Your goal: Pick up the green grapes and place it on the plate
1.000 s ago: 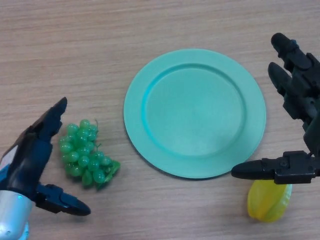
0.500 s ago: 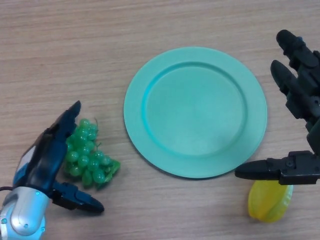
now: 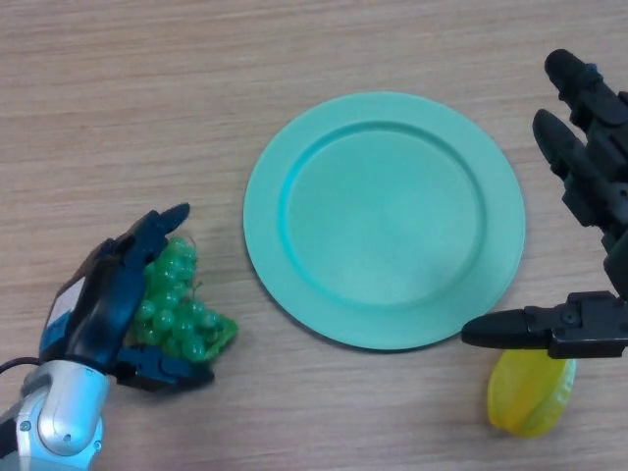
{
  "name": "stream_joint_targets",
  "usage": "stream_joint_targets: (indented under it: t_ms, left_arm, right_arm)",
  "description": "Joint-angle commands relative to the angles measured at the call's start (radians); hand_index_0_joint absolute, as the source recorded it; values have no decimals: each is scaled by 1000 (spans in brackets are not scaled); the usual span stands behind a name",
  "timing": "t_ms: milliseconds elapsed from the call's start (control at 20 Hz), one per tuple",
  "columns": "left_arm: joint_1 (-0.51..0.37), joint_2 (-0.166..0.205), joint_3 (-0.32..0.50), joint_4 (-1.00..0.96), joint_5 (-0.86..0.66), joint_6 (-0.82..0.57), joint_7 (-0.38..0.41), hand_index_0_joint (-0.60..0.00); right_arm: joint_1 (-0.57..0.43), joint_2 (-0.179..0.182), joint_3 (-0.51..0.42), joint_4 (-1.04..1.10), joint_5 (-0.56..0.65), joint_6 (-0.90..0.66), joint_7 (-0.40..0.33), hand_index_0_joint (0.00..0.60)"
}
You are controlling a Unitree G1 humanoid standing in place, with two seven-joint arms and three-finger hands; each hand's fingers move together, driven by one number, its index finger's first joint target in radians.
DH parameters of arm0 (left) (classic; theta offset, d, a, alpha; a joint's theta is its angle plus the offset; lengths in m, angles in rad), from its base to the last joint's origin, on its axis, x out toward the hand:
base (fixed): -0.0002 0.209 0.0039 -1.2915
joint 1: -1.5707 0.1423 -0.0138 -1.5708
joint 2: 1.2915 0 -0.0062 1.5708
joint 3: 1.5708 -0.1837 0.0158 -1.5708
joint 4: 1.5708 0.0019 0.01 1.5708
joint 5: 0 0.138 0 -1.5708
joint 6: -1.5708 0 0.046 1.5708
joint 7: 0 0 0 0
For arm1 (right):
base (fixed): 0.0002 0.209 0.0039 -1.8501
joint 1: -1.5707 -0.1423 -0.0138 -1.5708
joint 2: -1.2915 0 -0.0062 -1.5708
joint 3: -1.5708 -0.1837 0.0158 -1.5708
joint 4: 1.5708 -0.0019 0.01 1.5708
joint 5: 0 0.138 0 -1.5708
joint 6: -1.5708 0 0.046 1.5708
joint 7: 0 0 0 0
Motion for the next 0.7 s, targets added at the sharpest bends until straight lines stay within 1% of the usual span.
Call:
stream_joint_targets:
  t_ms: [50, 150, 250, 300, 350, 450, 550, 700]
  left_arm:
    - [9, 20, 0, -49, 49, -83, 11, -600]
    - [26, 17, -9, -53, 51, -108, 5, -600]
    - [54, 17, -2, -89, 25, -121, -19, -600]
    - [67, 22, 5, -104, 39, -132, -18, -600]
    - [69, 29, 21, -118, 64, -170, 2, -600]
    - [76, 27, 62, -194, 11, -161, 1, -600]
    - [65, 26, 83, -270, 56, -141, 21, -600]
    - [26, 8, 49, -371, 92, -126, 52, -600]
  right_arm:
    - [-4, -16, -38, -71, -20, -153, -23, 0]
    - [12, -9, -35, -74, -23, -160, -17, 0]
    - [5, -10, -38, -86, -16, -151, -21, 0]
    - [1, -12, -38, -87, -17, -146, -22, 0]
    - [-4, -12, -36, -90, -15, -139, -23, 0]
    - [0, -12, -35, -99, -16, -131, -22, 0]
    - [-3, -10, -15, -92, -34, -140, -27, 0]
    - [-19, -13, -5, -104, -39, -111, -27, 0]
